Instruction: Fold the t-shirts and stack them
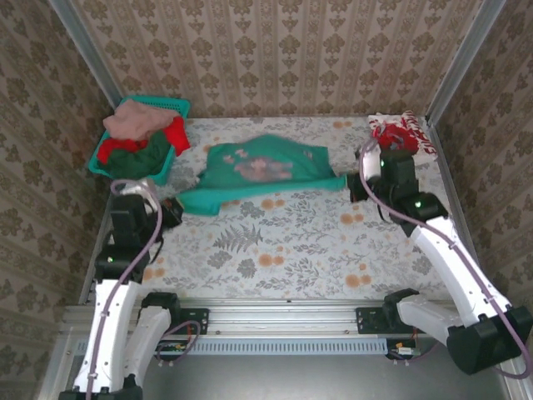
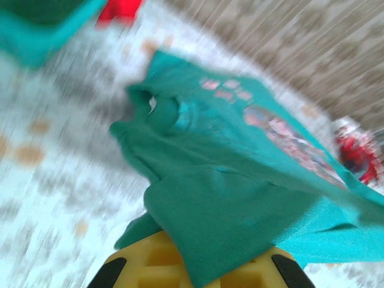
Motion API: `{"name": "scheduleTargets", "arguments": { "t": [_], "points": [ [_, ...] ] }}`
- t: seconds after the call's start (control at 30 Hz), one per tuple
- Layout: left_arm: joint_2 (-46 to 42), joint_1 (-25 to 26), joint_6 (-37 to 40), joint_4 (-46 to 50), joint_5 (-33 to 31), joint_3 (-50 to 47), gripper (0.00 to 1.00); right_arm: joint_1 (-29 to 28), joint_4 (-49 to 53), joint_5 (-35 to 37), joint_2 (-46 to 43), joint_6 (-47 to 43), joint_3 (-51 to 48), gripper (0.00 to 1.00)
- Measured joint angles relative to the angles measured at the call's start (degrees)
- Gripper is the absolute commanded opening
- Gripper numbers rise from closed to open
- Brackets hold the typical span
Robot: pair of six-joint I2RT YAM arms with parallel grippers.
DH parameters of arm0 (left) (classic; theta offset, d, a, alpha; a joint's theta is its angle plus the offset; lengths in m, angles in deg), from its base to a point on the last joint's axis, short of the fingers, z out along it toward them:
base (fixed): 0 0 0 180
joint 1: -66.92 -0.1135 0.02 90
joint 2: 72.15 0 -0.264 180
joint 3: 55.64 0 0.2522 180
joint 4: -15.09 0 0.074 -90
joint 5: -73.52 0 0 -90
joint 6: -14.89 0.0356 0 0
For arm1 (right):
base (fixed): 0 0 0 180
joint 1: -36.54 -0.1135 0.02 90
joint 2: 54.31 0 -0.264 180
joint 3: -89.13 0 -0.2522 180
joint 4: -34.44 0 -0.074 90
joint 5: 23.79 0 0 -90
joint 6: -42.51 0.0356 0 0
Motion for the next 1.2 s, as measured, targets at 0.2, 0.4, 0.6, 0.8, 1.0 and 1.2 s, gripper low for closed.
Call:
{"name": "scheduleTargets", "arguments": {
  "t": [0.2,0.4,0.6,0.8,1.0,1.2],
  "points": [
    [-0.04,-0.02,-2.89,6.69,-0.35,-9.60,0.43,0.35,4.87,-1.84,-1.49,4.94,-5.27,0.31],
    [-0.15,0.00,-3.96,7.61,-0.76,-9.81,0.64,0.55,6.27,-6.67,-1.97,8.20,-1.77,0.50],
    [4.66,0.07,-3.08,6.47,-2.45,-3.26,0.66,-6.25,0.42,-7.10,7.56,11.67,3.48,0.53],
    [21.64,6.27,-0.39,-2.05,-4.55,7.39,0.67,-14.47,-1.18,0.70,30.42,14.27,8.83,0.52],
    [51.54,14.29,3.89,-10.78,-3.85,23.21,0.55,-9.66,1.40,8.04,48.81,15.69,15.72,0.47],
    [78.93,14.75,7.32,-12.41,-1.99,41.70,0.54,-4.50,4.28,9.55,56.81,16.24,25.90,0.46]
  ]
}}
